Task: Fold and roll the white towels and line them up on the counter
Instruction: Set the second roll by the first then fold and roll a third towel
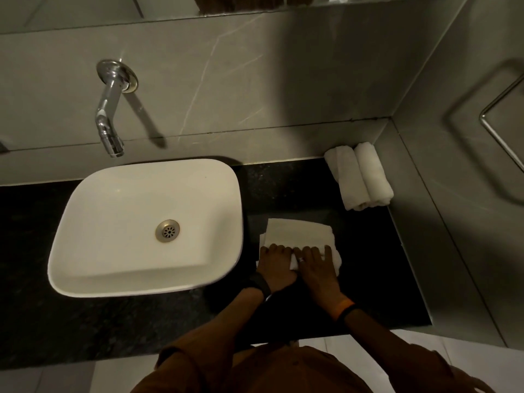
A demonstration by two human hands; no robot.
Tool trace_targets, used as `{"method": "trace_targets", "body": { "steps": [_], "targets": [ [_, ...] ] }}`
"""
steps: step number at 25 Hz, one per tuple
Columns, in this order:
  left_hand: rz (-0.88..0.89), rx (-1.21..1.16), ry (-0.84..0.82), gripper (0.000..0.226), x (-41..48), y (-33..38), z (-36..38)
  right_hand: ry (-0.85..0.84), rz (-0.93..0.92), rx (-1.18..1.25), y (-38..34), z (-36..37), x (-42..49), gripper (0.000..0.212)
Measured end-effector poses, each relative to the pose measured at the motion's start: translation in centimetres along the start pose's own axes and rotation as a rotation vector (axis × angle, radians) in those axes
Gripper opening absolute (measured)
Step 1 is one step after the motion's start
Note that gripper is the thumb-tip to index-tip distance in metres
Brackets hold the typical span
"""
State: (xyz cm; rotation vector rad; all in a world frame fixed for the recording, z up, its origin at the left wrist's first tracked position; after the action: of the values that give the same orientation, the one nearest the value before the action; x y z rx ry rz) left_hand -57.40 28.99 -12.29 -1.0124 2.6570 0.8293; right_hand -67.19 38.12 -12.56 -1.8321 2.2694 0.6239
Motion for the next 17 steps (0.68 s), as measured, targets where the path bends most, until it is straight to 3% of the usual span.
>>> {"method": "trace_targets", "body": {
  "steps": [3,5,7,8,11,13,15,17],
  "targets": [
    [0.103,0.111,0.137,0.067,-2.2,-0.2,1.9,-0.045,-0.059,0.105,0.9,-1.5,2.9,0.057],
    [0.178,0.113,0.128,0.075,-2.4,-1.0,1.9,-0.155,-0.092,0.240,1.7,-2.7,4.3,0.050],
    [0.151,0.061,0.042,0.079,-1.0,-1.3,0.7,-0.307,-0.062,0.300,1.8,-2.5,4.4,0.064],
    [0.117,0.045,-0.019,0.078,-0.1,-1.1,0.0,-0.302,-0.031,0.248,1.5,-2.0,4.0,0.078],
    [-0.003,-0.082,-0.139,0.073,2.1,-0.7,-1.8,-0.092,0.003,0.039,-0.1,0.0,1.6,0.103],
    [-0.014,-0.057,-0.081,0.078,1.7,-0.5,-1.6,-0.047,0.001,-0.002,-0.1,0.3,1.8,0.092],
    [0.075,0.015,0.056,0.088,0.1,0.0,-0.3,0.014,-0.016,0.024,1.0,-0.8,3.7,0.065],
    [0.186,0.039,0.119,0.096,-0.8,-0.3,0.8,-0.022,-0.058,0.215,2.9,-3.0,5.7,0.043]
  ]
}}
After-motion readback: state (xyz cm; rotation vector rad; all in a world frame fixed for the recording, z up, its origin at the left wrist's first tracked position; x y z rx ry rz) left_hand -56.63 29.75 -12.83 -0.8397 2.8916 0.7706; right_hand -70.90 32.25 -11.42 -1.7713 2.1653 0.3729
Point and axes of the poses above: each hand's wrist, its own x-axis towards the middle knuckle, its own z-axis out of the palm, y = z × x, the point moved 1 cm from there along x, towards the middle knuckle, and after that the axes turned 11 degrees about -x, right-handed, at the moved point
